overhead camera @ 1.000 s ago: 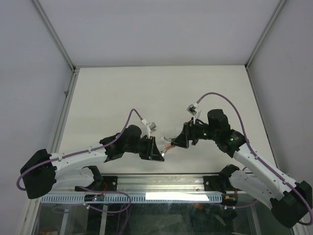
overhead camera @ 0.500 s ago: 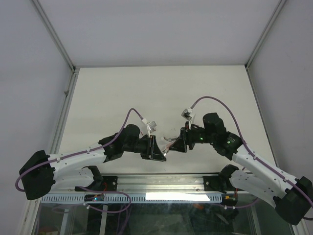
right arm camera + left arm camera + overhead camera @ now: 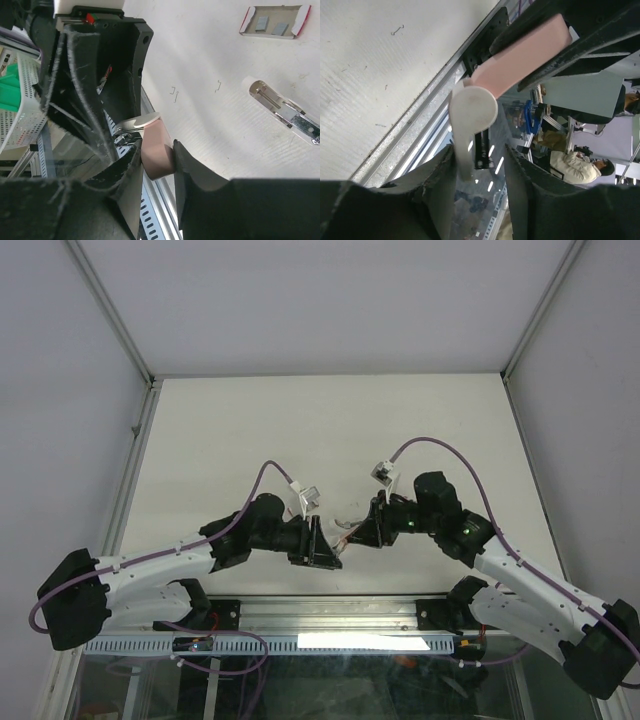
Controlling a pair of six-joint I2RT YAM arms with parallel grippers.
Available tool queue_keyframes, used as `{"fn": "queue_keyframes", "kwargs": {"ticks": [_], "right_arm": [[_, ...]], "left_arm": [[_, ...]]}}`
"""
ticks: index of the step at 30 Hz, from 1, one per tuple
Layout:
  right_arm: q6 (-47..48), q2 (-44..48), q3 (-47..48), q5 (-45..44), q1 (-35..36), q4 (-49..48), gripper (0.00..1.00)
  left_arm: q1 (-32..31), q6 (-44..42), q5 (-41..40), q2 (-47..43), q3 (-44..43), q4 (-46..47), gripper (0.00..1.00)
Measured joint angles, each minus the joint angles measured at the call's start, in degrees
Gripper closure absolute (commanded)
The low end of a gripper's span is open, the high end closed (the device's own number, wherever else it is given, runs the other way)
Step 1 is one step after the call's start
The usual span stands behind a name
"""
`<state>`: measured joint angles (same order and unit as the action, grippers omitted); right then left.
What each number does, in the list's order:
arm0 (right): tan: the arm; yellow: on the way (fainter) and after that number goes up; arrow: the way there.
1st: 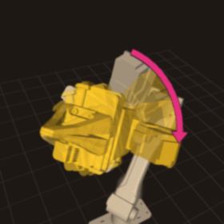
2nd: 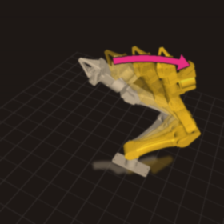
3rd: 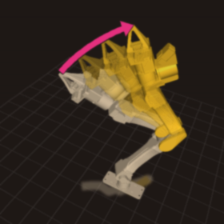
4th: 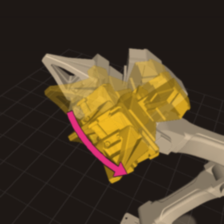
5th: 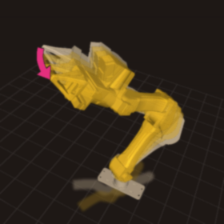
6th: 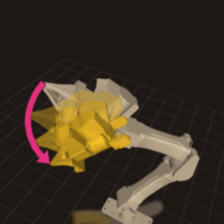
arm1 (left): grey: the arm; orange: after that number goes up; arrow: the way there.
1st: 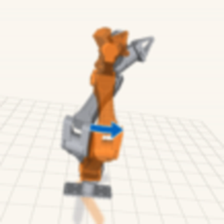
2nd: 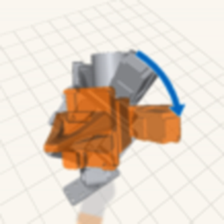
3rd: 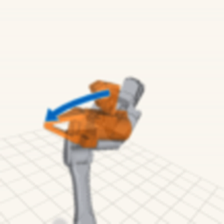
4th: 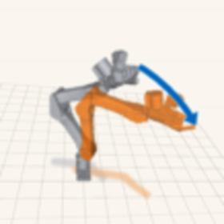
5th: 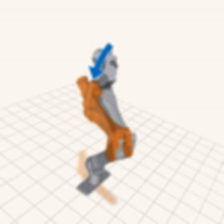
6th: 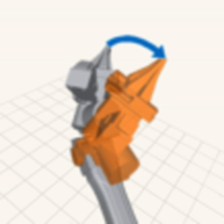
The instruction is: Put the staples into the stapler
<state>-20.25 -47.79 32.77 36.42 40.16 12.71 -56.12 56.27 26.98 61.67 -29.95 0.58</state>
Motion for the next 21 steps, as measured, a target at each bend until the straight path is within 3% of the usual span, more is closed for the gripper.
{"fn": "queue_keyframes", "kwargs": {"ticks": [3,7,15,21], "right_arm": [[-1.0,0.0,0.0,-2.3,0.2,0.2,0.82],[-2.9,-1.5,1.2,-6.7,0.2,2.1,0.83],[-5.9,-7.0,9.0,-14.6,0.0,7.1,0.83],[-8.1,-12.2,14.4,-18.2,-3.2,8.4,0.83]], "left_arm": [[0.4,-0.8,-0.4,-0.9,0.0,0.0,0.19],[2.8,-3.0,-2.5,-4.0,-0.5,-1.6,0.05],[14.3,-13.0,-8.1,-12.8,-8.3,-13.2,0.01],[21.1,-23.2,-13.6,-13.0,-16.5,-20.1,0.01]]}}
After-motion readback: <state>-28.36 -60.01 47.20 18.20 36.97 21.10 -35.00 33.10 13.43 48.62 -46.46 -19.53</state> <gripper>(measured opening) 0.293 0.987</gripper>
